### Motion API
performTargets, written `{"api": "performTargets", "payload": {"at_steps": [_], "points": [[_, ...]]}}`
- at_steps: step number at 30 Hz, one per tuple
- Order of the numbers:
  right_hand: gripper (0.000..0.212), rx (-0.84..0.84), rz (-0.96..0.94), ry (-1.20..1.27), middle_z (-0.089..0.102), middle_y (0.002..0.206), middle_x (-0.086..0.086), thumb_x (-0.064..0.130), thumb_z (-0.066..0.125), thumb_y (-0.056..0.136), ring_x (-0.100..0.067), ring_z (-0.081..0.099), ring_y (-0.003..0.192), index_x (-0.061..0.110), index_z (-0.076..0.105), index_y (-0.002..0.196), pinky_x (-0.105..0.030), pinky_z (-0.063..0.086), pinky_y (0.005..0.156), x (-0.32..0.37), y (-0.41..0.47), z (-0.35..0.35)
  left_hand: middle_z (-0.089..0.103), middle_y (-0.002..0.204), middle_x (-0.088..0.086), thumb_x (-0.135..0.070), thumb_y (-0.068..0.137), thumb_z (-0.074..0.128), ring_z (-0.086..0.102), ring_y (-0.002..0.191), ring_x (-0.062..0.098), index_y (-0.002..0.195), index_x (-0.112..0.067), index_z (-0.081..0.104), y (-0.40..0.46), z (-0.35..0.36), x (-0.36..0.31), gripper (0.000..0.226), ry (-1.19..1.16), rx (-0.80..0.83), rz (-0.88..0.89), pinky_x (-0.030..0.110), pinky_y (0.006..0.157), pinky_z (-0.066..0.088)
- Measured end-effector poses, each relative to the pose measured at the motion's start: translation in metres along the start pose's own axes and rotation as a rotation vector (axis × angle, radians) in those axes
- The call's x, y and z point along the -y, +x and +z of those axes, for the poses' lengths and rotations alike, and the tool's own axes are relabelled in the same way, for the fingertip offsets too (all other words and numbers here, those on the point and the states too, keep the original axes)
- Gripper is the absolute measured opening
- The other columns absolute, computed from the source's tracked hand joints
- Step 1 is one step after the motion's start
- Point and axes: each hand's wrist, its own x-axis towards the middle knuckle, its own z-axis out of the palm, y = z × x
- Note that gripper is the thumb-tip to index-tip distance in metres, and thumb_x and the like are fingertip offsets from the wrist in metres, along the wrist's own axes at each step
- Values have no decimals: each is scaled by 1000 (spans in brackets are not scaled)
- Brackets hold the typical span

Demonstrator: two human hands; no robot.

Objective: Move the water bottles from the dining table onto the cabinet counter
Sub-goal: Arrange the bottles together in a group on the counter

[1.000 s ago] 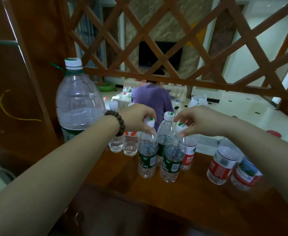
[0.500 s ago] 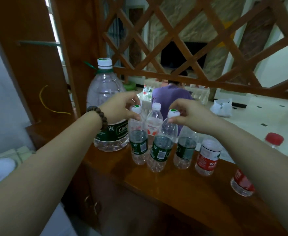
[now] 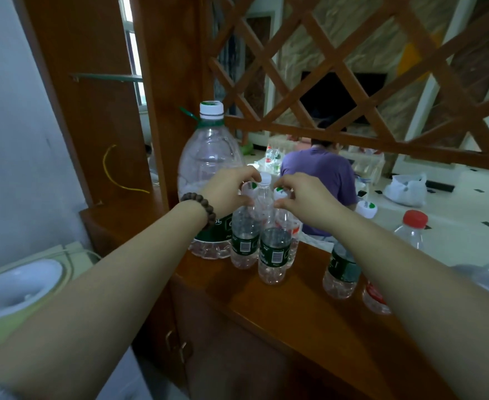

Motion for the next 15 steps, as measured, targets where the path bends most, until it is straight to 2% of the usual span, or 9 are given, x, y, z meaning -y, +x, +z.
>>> {"api": "performTargets", "payload": {"at_steps": [4, 8, 11, 15], "points": [[44, 8, 29, -10, 53, 131, -12, 23, 73, 81, -22, 55, 101, 9, 61, 121, -11, 25, 72, -4, 3, 6, 60, 113, 1, -13, 77, 74, 54, 101, 15, 112, -20, 56, -1, 9, 6, 40, -17, -1, -48, 36, 88, 50], [47, -7, 26, 20, 57, 122, -9, 25, 73, 80, -7, 44, 86, 12, 60, 123, -11, 25, 67, -8, 2, 7, 59, 117, 1, -14, 78, 73, 56, 103, 16, 114, -20, 57, -2, 11, 11, 41, -41, -17, -54, 33, 87, 51], [51, 6, 19, 17, 59, 121, -7, 25, 74, 79, -5, 43, 87, 14, 58, 126, -13, 27, 70, -10, 0, 6, 58, 122, 1, -16, 79, 73, 52, 104, 11, 123, -22, 55, -3, 10, 13, 48, -19, -12, -31, 24, 85, 47], [59, 23, 12, 20, 56, 129, -6, 25, 75, 77, -7, 48, 94, 17, 53, 131, -14, 29, 74, -13, -3, 5, 54, 131, 1, -23, 79, 74, 52, 114, 16, 137, -24, 45, -6, 9, 14, 65, -17, 41, -33, 28, 91, 46]]}}
